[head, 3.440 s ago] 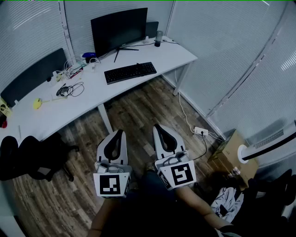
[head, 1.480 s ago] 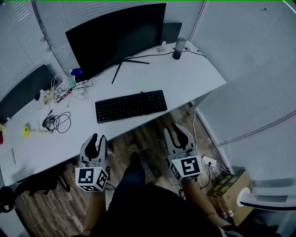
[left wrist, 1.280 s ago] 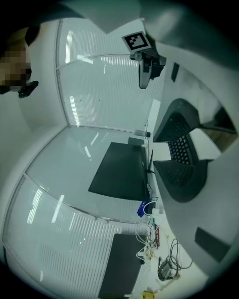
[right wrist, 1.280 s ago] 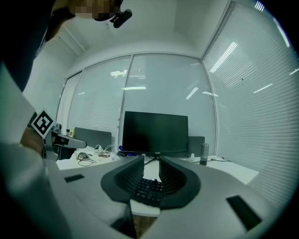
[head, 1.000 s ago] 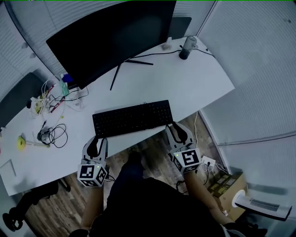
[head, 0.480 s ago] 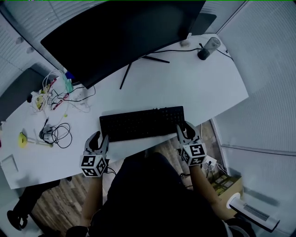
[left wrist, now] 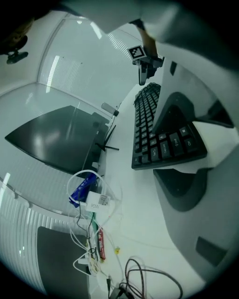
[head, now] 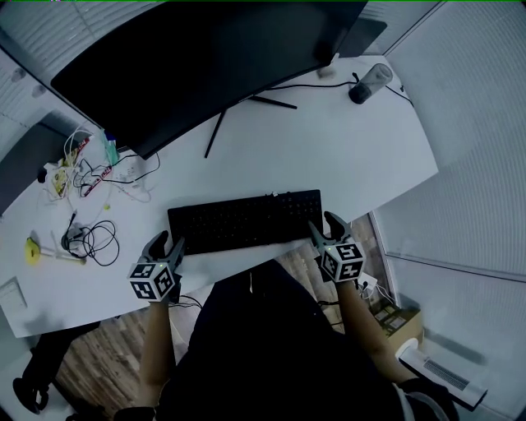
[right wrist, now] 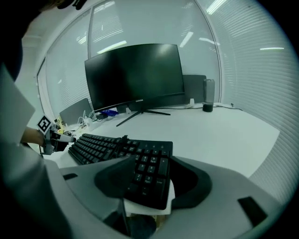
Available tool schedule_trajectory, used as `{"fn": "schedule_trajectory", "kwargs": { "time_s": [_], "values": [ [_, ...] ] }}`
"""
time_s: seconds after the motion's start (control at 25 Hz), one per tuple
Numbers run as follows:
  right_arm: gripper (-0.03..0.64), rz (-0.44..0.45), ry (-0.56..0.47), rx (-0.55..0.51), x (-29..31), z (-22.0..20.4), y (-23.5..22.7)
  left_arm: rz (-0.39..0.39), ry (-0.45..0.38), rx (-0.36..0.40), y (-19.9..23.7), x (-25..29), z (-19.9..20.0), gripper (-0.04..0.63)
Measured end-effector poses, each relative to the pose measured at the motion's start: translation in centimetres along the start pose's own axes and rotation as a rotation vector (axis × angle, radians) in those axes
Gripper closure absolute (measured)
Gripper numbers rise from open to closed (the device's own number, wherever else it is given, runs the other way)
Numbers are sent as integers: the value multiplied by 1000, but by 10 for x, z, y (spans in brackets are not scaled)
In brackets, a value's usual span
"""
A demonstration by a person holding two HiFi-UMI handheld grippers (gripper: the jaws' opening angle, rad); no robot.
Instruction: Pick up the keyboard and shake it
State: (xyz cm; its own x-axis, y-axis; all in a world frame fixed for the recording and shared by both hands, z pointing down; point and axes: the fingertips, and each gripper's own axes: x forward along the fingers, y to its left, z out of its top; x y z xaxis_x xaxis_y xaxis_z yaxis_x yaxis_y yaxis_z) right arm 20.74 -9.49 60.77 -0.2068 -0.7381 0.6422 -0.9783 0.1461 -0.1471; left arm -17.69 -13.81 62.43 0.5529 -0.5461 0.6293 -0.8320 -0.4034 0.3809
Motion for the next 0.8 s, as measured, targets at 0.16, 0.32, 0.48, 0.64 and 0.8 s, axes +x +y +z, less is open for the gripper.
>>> {"fn": "schedule_trajectory", "kwargs": {
  "time_s": [0.16, 0.32, 0.48, 0.64, 0.8],
  "values": [
    [364, 34, 75, 86, 10, -9, -16, -10, 35, -60, 3, 8, -4, 354],
    [357, 115, 163, 142, 21, -18, -19, -8, 59, -103, 7, 12, -7, 351],
    [350, 176, 228, 154, 26, -21, -21, -13, 90, -122, 7, 17, -10, 351],
    [350, 250, 290, 210, 31, -25, -19, -29, 119, -157, 7, 21, -12, 351],
    [350, 307, 337, 234, 33, -27, -19, -46, 142, -169, 8, 22, -13, 351]
  ]
}}
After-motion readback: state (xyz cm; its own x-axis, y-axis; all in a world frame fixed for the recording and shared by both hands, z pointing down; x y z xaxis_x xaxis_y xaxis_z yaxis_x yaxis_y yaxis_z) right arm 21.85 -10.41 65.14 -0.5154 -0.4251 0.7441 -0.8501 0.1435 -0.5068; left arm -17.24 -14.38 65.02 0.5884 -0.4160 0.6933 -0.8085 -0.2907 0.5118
